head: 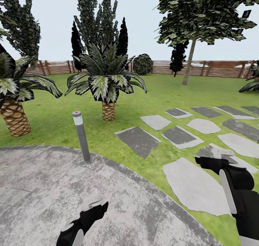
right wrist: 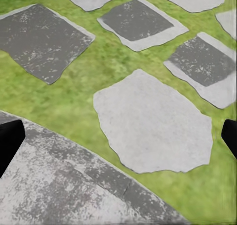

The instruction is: Pick up the pesticide atomizer in the garden and spray insectifuge to fully cover both potted plants in the garden.

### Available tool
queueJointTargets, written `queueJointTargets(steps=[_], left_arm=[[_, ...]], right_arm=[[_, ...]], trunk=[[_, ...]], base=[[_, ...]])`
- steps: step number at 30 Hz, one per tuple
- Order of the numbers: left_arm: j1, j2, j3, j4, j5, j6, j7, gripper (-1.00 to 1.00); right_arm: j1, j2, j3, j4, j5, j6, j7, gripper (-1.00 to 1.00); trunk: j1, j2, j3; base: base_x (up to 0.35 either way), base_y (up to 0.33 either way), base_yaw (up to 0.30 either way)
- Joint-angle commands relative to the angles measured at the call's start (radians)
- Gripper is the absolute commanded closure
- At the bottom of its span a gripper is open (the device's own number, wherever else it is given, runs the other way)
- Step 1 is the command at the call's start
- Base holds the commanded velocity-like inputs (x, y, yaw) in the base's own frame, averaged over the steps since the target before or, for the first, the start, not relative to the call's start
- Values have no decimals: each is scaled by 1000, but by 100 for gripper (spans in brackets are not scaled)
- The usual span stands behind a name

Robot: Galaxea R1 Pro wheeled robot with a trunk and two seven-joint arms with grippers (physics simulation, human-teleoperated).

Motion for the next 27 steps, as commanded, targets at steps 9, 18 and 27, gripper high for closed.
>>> queueJointTargets(steps=[9,18,27], left_arm=[[0,0,1,4,7,5,0,-100],[0,-1,-1,21,7,5,0,-100],[0,0,-1,29,6,5,0,-100]], right_arm=[[-1,0,0,-1,-2,4,0,-100],[-1,0,-1,-1,-2,3,-1,-100],[1,0,-1,-1,-2,2,-2,-100]], trunk=[[0,-1,-1],[0,-1,-7],[0,-1,-14]], base=[[0,0,-276],[0,0,-276],[0,0,-275]])
